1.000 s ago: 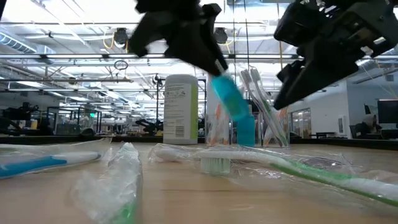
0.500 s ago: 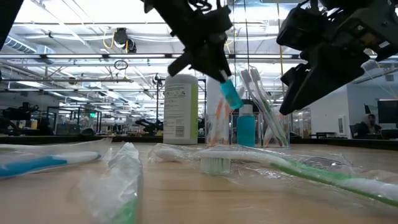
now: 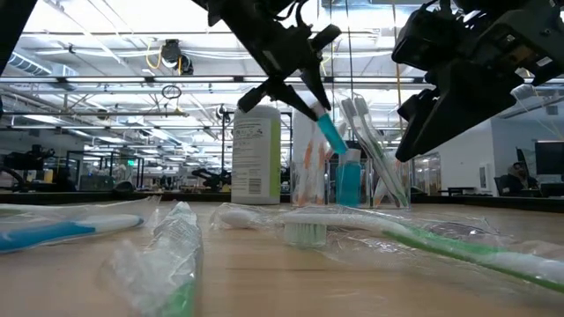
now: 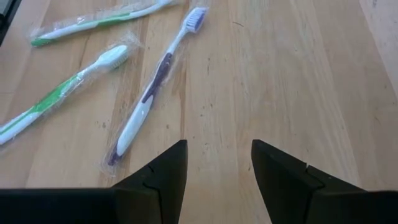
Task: Pick & Place toothbrushing station
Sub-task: Put the blue mouthwash into the transparent organizer
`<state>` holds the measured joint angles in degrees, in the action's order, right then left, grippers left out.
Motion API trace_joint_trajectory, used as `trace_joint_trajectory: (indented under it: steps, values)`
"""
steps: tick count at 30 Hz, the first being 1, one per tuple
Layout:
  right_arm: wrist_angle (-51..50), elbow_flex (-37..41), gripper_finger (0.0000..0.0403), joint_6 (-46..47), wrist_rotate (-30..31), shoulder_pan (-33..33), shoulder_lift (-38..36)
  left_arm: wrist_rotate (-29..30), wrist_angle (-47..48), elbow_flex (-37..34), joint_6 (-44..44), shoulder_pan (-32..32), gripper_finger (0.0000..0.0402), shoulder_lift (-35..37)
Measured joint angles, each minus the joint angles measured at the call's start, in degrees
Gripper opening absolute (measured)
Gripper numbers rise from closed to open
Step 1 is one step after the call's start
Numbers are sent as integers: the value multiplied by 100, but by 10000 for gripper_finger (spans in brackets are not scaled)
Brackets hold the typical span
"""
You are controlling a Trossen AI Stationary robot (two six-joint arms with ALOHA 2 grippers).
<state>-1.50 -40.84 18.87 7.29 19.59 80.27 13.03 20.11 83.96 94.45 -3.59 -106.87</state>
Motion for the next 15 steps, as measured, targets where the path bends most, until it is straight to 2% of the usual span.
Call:
trace_joint_trajectory:
  steps: [7, 12, 15]
  values:
    - [-1, 0, 169, 20, 7, 0, 0, -123, 484, 2, 194, -174, 99, -99]
    - [-2, 0, 169, 13, 11, 0, 0, -540, 546, 0, 203, -189, 99, -229]
    - [-4, 0, 169, 9, 11, 0, 0, -514, 431, 0, 631, -108, 99, -281]
